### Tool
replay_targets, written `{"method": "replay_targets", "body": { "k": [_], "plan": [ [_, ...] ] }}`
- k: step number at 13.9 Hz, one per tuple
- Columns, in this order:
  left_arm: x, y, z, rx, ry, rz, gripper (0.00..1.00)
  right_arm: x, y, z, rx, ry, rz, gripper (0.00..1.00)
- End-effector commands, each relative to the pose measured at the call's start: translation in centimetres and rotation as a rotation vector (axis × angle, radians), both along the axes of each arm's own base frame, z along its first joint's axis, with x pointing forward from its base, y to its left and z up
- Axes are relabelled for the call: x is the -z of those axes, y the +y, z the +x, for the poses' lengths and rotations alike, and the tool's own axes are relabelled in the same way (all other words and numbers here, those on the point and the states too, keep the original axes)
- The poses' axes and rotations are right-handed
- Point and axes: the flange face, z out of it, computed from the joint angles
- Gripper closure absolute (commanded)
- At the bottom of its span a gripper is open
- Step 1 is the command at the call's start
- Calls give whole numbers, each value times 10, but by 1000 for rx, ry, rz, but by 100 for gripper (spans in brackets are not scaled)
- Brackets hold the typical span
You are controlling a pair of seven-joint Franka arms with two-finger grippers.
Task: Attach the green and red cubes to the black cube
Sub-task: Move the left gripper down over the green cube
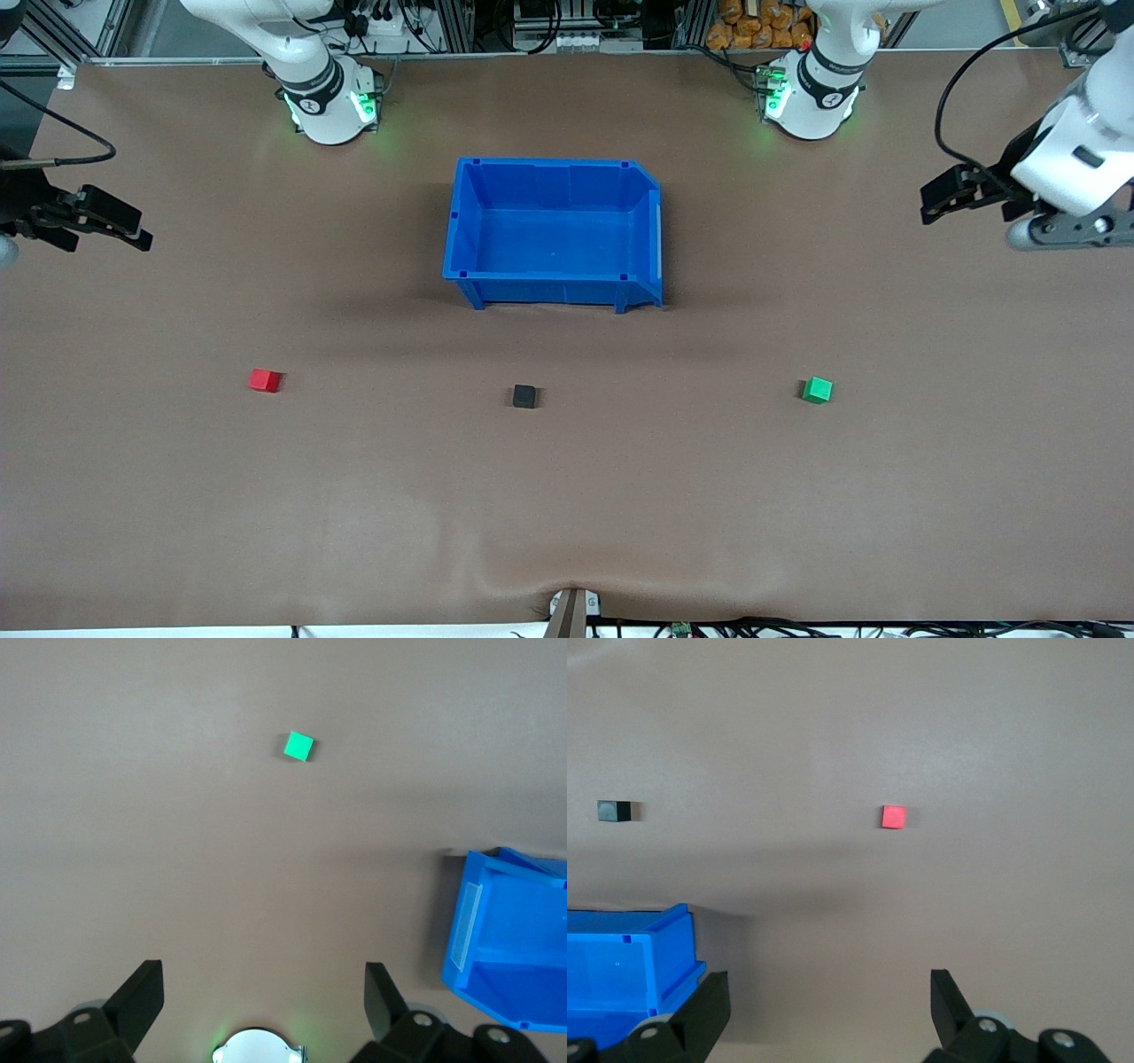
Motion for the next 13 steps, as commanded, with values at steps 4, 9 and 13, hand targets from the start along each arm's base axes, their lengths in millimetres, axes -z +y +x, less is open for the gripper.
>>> {"method": "replay_targets", "body": {
  "k": [4,9,13],
  "plan": [
    [65,-17,18,45,39,10,0,2,-2,5,-6,8,-15,0],
    [144,-33,42,105,3,-2,0,7,2,5,-15,25,-16,0],
    [212,-38,57,154,-31,14,0,6,-1,4,-10,23,-15,0]
  ]
}}
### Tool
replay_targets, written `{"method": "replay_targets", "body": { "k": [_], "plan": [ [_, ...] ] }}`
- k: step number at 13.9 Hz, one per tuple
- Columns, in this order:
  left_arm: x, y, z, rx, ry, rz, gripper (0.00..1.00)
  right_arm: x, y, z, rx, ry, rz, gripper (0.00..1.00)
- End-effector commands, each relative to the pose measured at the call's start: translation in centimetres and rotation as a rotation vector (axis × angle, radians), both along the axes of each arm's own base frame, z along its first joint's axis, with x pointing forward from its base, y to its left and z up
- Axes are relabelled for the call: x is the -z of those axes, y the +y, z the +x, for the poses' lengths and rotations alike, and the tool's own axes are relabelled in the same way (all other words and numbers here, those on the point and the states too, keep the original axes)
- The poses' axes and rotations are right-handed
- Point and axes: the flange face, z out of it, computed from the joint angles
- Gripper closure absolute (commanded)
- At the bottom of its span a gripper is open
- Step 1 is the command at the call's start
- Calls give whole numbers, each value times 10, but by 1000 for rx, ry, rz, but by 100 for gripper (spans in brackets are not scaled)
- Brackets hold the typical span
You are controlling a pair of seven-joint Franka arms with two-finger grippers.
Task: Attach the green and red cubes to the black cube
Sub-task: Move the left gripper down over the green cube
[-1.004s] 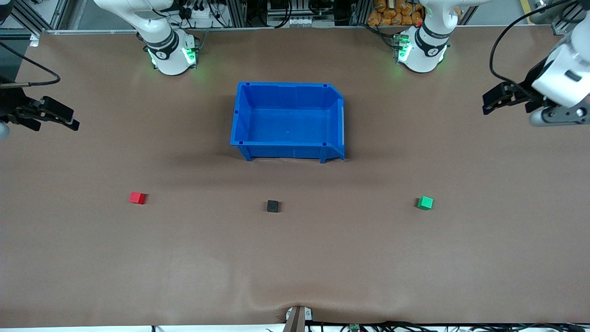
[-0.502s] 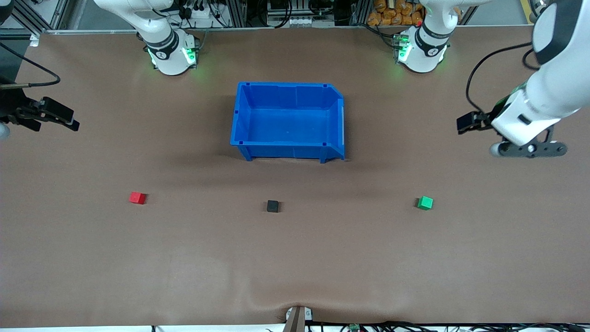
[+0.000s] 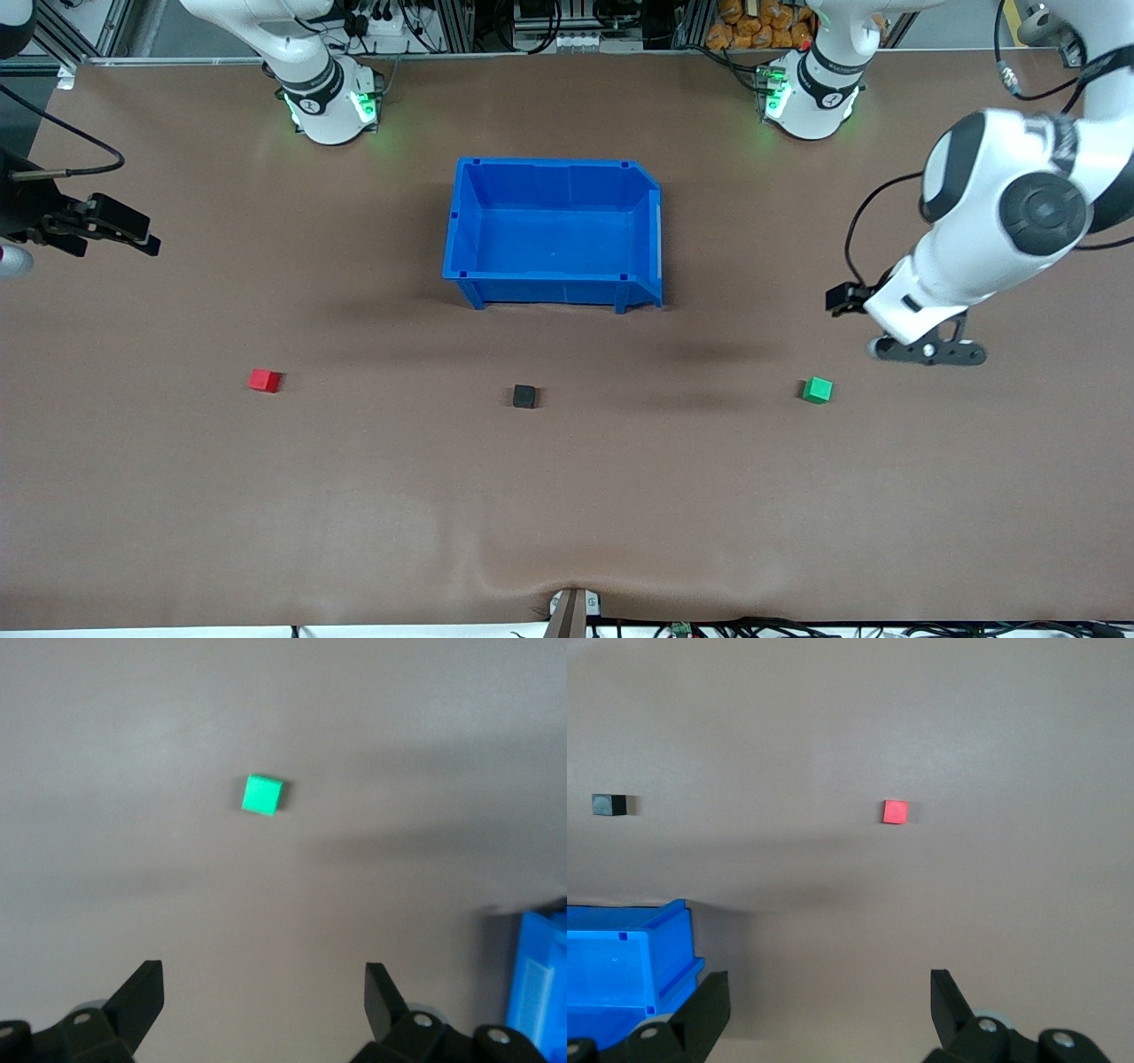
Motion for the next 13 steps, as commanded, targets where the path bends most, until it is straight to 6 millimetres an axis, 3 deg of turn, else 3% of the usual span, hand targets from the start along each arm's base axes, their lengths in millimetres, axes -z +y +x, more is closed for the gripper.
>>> {"method": "replay_targets", "body": {
  "k": [1,6,10,11,13],
  "plan": [
    [36,-2,7,49,-24,-7,0,-4,-5,-1,-2,1,-17,0],
    [103,-3,28,103,-82,-18,0,2,-11,1,16,9,-48,0],
    [153,5,42,162,-123,-67,0,21,-24,19,18,0,-132,0],
    [163,9,43,169,-116,-72,0,29,-34,24,30,13,-136,0],
    [176,10,44,208,-115,-81,0,41,-72,27,96,30,-120,0]
  ]
}}
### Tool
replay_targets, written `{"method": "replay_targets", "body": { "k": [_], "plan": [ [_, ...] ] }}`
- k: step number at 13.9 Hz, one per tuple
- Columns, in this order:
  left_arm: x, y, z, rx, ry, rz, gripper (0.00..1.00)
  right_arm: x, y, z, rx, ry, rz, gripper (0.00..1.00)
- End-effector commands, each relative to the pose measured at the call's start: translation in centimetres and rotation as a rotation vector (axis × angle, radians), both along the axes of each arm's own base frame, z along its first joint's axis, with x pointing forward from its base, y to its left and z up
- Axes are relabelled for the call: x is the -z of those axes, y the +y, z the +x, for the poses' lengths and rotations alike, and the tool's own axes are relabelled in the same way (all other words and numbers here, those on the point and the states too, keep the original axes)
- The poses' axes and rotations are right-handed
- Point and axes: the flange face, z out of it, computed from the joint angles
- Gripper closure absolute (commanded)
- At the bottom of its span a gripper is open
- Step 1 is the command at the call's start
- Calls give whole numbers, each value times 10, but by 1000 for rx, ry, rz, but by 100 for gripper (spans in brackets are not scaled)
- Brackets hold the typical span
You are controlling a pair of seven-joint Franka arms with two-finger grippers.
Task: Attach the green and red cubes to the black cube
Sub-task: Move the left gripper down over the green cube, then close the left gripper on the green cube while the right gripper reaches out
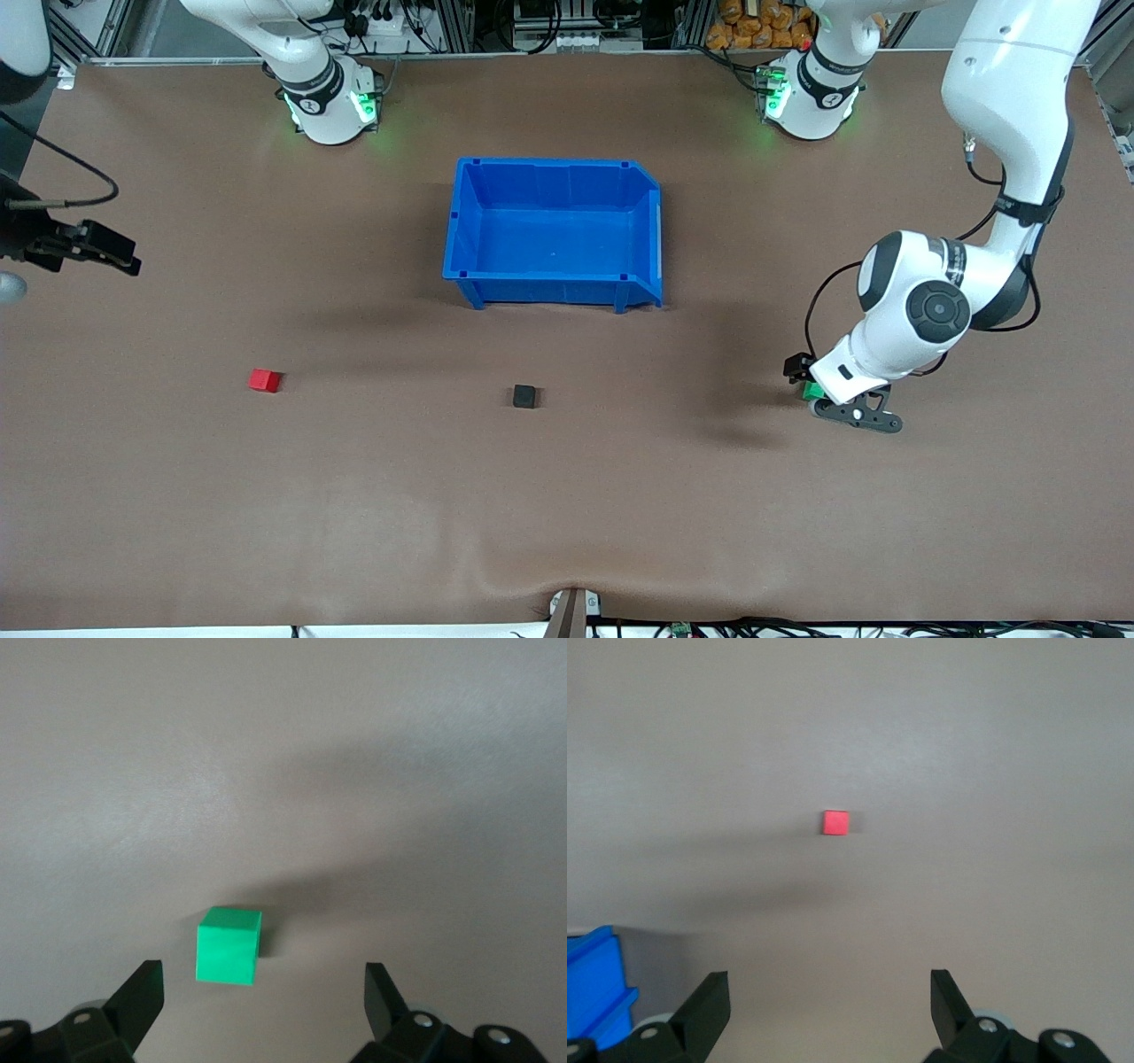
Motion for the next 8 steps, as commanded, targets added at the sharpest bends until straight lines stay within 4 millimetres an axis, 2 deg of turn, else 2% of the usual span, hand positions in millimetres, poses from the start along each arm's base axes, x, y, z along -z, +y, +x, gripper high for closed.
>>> {"method": "replay_targets", "body": {
  "k": [1,4,5,6,8],
  "plan": [
    [11,4,4,53,-20,-1,0,18,-48,10,76,23,-2,0],
    [32,17,7,101,-28,1,0,46,-59,38,88,-2,-20,0],
    [39,25,7,111,-25,14,10,52,-75,41,110,-12,-22,0],
    [40,28,8,117,-27,22,14,60,-85,45,116,-25,-27,0],
    [45,27,7,105,-21,19,15,88,-121,55,178,-45,-26,0]
  ]
}}
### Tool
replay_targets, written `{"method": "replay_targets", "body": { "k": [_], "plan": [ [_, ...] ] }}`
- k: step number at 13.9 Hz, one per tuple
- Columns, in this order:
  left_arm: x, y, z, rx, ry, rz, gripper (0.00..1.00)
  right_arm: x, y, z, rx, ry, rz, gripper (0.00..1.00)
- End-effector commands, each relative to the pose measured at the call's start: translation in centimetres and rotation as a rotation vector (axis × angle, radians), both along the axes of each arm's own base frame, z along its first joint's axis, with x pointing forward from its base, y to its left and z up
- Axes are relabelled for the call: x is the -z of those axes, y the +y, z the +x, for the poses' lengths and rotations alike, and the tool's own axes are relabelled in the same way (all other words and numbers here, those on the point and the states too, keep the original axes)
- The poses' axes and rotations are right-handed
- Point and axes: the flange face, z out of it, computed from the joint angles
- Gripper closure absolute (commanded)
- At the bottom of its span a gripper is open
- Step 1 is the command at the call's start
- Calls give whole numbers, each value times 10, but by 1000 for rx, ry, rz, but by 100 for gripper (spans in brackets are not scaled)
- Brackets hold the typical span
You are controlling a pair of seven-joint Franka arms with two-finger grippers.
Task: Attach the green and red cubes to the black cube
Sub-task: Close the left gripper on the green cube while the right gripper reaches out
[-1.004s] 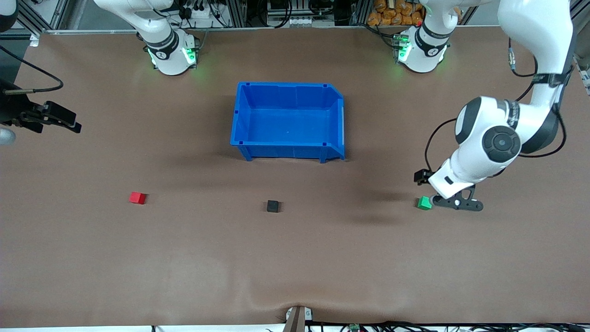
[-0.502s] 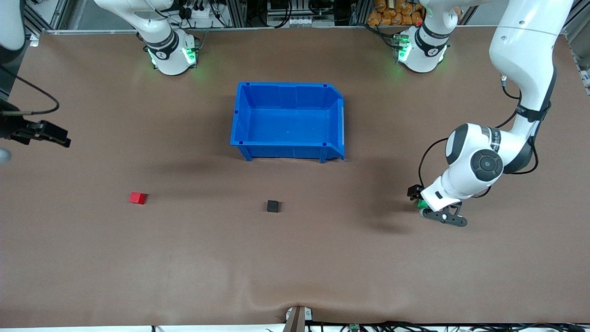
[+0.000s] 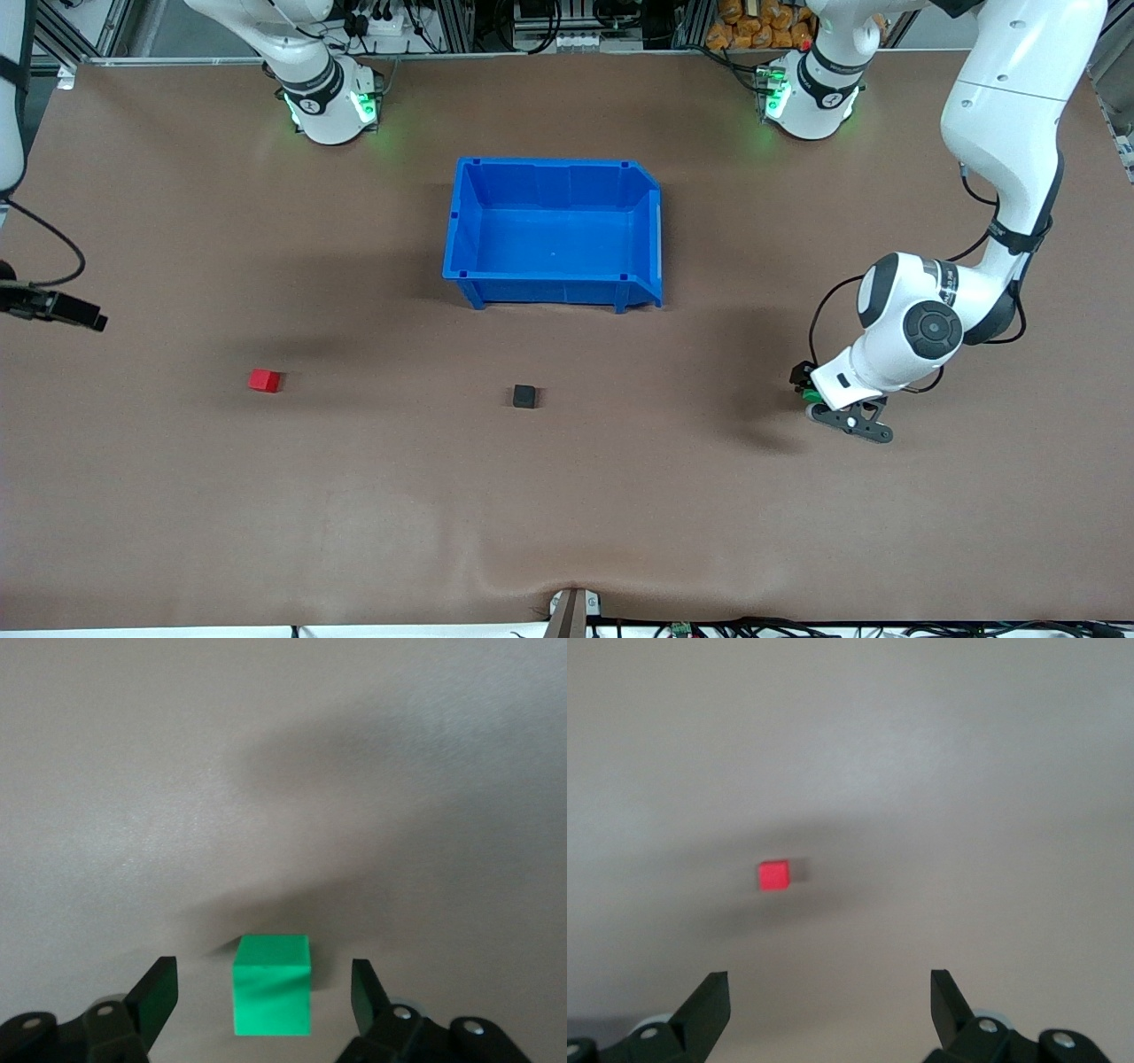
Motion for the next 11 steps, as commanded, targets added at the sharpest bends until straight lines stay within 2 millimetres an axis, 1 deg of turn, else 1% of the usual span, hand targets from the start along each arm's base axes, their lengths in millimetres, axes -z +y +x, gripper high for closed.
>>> {"method": "replay_targets", "body": {
  "k": [1,2,3,5,7,8,9,11],
  "plan": [
    [3,0,2,14,-8,8,19,21,-55,12,90,-48,1,0],
    [3,0,2,14,-8,8,22,26,-64,17,110,-89,17,0],
    [3,0,2,12,-8,8,22,32,-71,21,132,-124,40,0],
    [3,-4,3,10,-21,1,23,52,-103,24,217,-177,111,0],
    [10,-5,3,8,-19,-4,30,68,-131,24,321,-246,210,0],
    [13,-5,3,8,-22,-7,32,77,-140,25,359,-267,251,0],
    [13,-4,3,7,-23,-8,36,86,-144,27,392,-284,291,0],
    [13,-4,3,7,-23,-8,46,95,-156,32,466,-355,351,0]
  ]
}}
